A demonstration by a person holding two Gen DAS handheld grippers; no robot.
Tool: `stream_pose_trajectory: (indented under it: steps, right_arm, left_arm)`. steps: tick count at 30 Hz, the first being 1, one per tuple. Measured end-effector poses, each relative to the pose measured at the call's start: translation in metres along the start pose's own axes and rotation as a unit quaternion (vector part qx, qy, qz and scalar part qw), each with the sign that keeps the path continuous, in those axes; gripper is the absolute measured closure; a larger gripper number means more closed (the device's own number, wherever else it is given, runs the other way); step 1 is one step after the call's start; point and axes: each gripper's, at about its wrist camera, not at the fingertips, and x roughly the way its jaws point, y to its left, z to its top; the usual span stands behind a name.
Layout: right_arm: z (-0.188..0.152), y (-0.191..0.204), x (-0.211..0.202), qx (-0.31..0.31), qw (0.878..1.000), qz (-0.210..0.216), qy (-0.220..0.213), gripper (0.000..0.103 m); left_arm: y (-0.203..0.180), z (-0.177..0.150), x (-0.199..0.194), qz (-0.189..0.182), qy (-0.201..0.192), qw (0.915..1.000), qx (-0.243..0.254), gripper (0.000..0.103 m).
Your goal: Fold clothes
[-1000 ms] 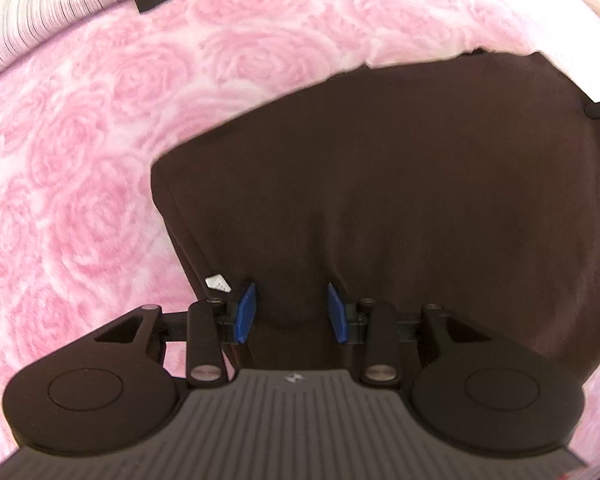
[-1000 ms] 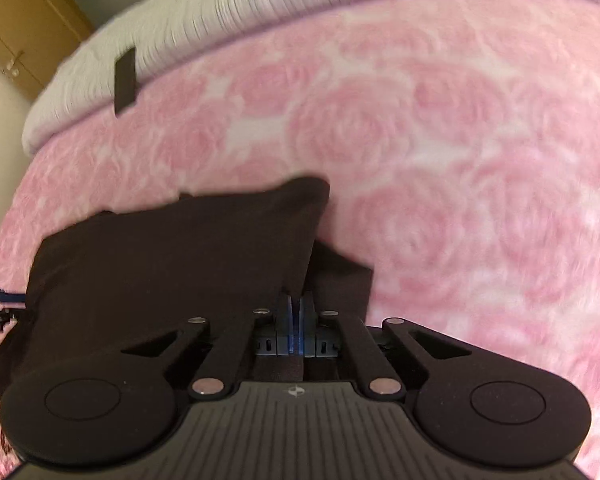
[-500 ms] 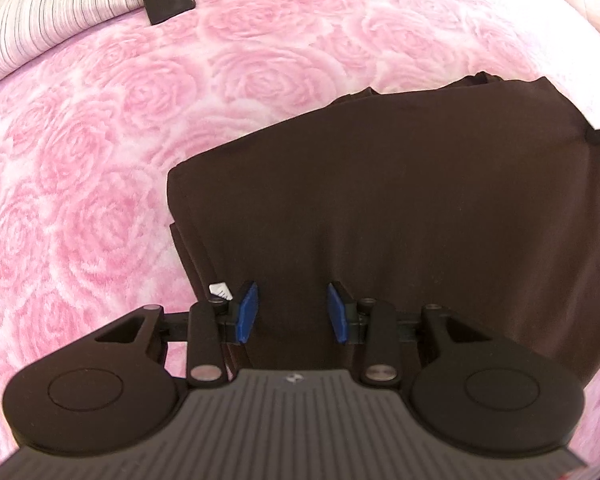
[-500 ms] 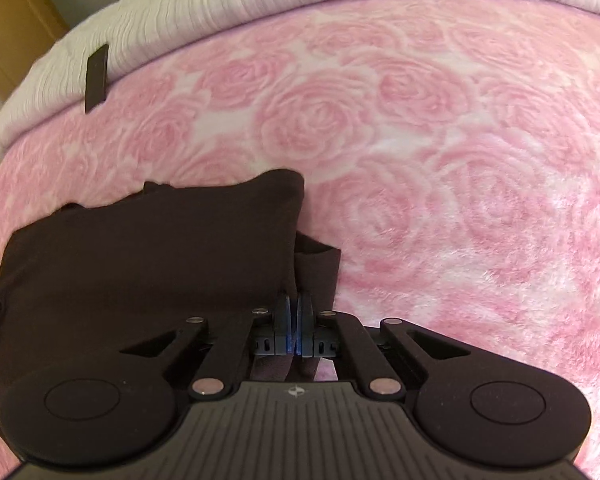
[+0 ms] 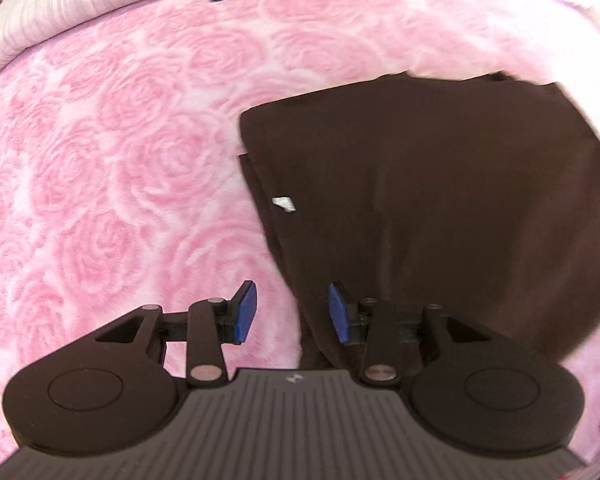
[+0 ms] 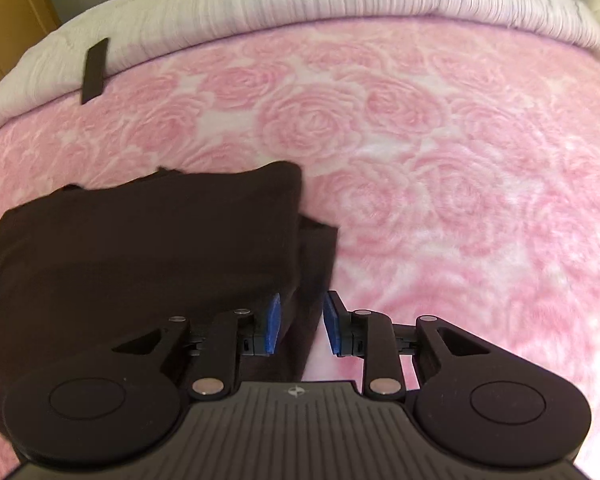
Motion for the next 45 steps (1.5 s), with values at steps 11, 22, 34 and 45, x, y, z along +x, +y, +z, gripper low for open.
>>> stream_pose_trajectory:
  steps: [11,22,34,45]
  right_arm:
    - [-0.072,0.175,-0.033,-0.010,0.992,0.112,0.057,0.062]
    - [-0.098,0.339,-0.015,-0.036,0.988,0.130,0.076,0.057]
    - [-0.116,0.358,0.005,-0.024,0.991,0.104,0.086,0.054]
    - [-0.137,0.456,0.006,-0.309,0.947,0.021,0.078,0.041]
  left_arm:
    - [0.027,-0.048,0.034,-0.102,0.030,0.9896,0.096,0.059]
    - [0.083,-0.043,-0.002,-0.189,-0.043,0.9750,0.109,0.068]
    - [0.063,-0.010,0.047,-0.195,-0.026,0.9589,0.204,0.065]
    - [0.070,-0.020,0.026,-0.087,-0.153,0.7993,0.575,0.049]
